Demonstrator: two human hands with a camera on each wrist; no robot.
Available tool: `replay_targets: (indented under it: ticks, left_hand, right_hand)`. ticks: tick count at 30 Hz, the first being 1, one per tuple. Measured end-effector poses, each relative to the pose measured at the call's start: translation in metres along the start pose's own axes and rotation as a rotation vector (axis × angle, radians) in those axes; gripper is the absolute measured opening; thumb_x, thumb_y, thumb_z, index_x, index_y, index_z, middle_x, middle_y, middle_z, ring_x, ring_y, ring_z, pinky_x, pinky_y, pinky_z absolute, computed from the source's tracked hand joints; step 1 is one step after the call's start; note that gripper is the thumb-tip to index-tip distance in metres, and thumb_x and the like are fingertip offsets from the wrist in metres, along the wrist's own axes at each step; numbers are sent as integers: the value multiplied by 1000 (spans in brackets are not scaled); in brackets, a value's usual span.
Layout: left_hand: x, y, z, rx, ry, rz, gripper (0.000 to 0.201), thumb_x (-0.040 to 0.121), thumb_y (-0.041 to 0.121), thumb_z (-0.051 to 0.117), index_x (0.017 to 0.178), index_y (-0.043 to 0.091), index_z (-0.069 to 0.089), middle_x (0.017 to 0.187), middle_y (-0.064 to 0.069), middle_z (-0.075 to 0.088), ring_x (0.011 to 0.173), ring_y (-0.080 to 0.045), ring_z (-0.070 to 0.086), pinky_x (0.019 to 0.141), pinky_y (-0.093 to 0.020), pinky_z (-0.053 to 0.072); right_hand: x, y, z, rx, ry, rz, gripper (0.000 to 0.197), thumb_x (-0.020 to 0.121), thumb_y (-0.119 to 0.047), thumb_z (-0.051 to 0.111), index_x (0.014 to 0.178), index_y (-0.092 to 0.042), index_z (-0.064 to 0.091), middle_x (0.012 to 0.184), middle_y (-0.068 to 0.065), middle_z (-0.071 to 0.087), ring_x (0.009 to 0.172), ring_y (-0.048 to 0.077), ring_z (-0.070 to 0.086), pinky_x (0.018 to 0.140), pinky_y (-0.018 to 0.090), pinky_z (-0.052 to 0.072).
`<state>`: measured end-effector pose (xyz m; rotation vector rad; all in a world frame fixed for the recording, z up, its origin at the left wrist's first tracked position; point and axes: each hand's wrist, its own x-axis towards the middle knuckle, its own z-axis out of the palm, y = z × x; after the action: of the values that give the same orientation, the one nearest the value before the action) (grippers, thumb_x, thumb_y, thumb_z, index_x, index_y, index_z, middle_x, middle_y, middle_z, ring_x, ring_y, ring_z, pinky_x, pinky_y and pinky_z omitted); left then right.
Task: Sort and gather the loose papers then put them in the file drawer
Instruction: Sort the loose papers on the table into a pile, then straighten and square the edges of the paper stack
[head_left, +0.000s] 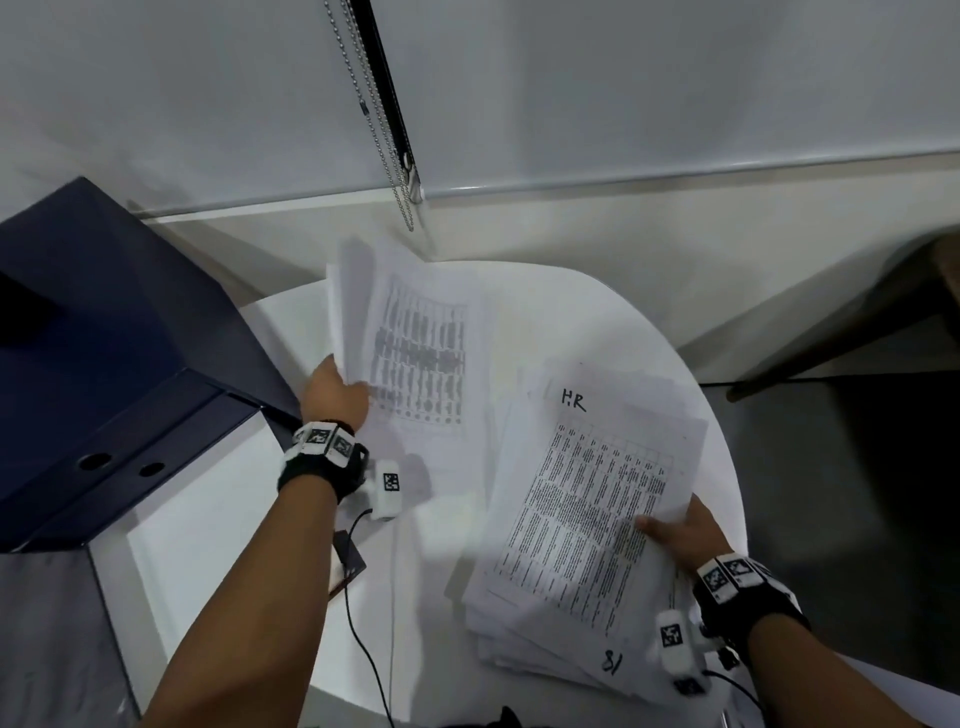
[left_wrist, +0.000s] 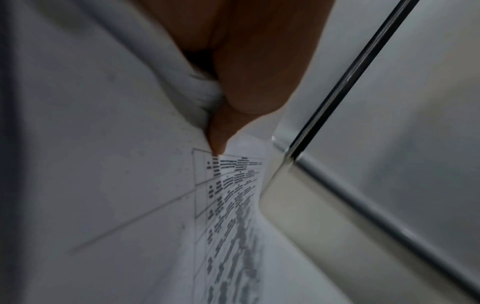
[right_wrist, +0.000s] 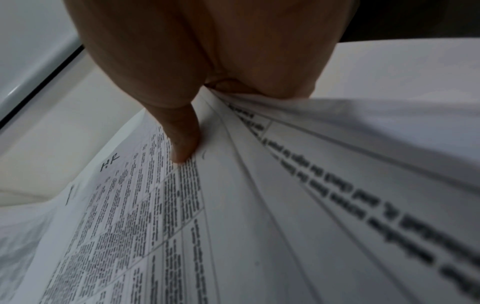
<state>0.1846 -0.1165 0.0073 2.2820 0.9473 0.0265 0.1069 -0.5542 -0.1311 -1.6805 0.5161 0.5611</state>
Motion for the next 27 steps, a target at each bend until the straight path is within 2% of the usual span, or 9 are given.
replay_targets:
  ticks: [2, 4, 7, 10, 14, 18, 21, 24, 27]
  left_hand:
    - [-4, 12, -27, -75, 98, 39, 32, 88, 9, 66, 119, 3, 62, 114, -18, 68, 103, -36, 65, 84, -37, 52]
    - [-10, 19, -50, -297, 79, 38, 36, 83, 9, 72, 118, 6, 64, 109, -14, 70, 100, -32, 67, 85, -38, 53]
    - [-38, 28, -69, -638, -96, 21, 40, 81, 2, 74, 120, 7, 65, 109, -8, 72, 97, -24, 69, 87, -36, 52]
    - [-75, 28, -55, -763, -310, 12, 40, 82, -2, 72, 121, 5, 64, 112, -8, 73, 103, -23, 70, 90, -37, 52]
    - [-121, 8, 12, -683, -493, -77, 46, 78, -8, 72, 120, 8, 61, 102, 1, 74, 101, -20, 69, 77, -25, 58]
    - [-145, -40, 77, -204, -512, -82, 67, 79, 4, 77, 135, 10, 40, 123, -7, 58, 117, -28, 56, 95, -30, 43]
    - [-142, -56, 90, -226, -467, -134, 74, 86, 12, 71, 145, 13, 27, 139, -8, 48, 131, -32, 47, 106, -38, 38]
    - [-137, -49, 91, -252, -503, -143, 65, 100, 26, 52, 154, 14, 17, 155, -7, 32, 143, -30, 33, 115, -40, 26]
    - [-150, -34, 103, -220, -665, -154, 69, 103, 40, 41, 156, 13, 7, 162, -6, 18, 148, -25, 21, 120, -39, 19]
  right_hand:
    - [1, 1, -1, -7, -11, 7, 92, 41, -54, 93, 120, -19, 61, 109, 6, 73, 98, 30, 71, 83, 54, 58]
    - [5, 6, -2, -26, -17, -6, 94, 39, -56, 93, 119, -21, 61, 110, 5, 73, 98, 30, 70, 83, 54, 58]
    - [3, 1, -1, -18, -1, 3, 94, 37, -55, 93, 119, -20, 61, 107, 5, 73, 96, 27, 71, 81, 48, 59]
    - [2, -1, -1, -50, -15, 10, 90, 41, -52, 92, 118, -20, 62, 106, 3, 74, 95, 24, 71, 80, 45, 60]
    - [-1, -11, -1, -102, 4, 37, 76, 52, -39, 82, 121, -12, 62, 109, 8, 71, 100, 29, 68, 82, 37, 56]
    - [-12, -21, 0, 183, 94, 157, 73, 85, -54, 60, 143, -13, 43, 139, 5, 50, 131, 30, 47, 113, 48, 35]
    - [-16, -17, -1, 239, 46, 122, 67, 81, -58, 66, 136, -30, 39, 135, -6, 50, 127, 22, 48, 114, 49, 34]
    - [-18, -18, 1, 61, -23, 63, 99, 52, -53, 88, 132, -18, 42, 126, 2, 62, 116, 25, 59, 104, 49, 45]
    - [-23, -30, 8, 32, -68, 29, 87, 55, -31, 83, 128, -15, 38, 114, 0, 60, 105, 22, 60, 97, 43, 49]
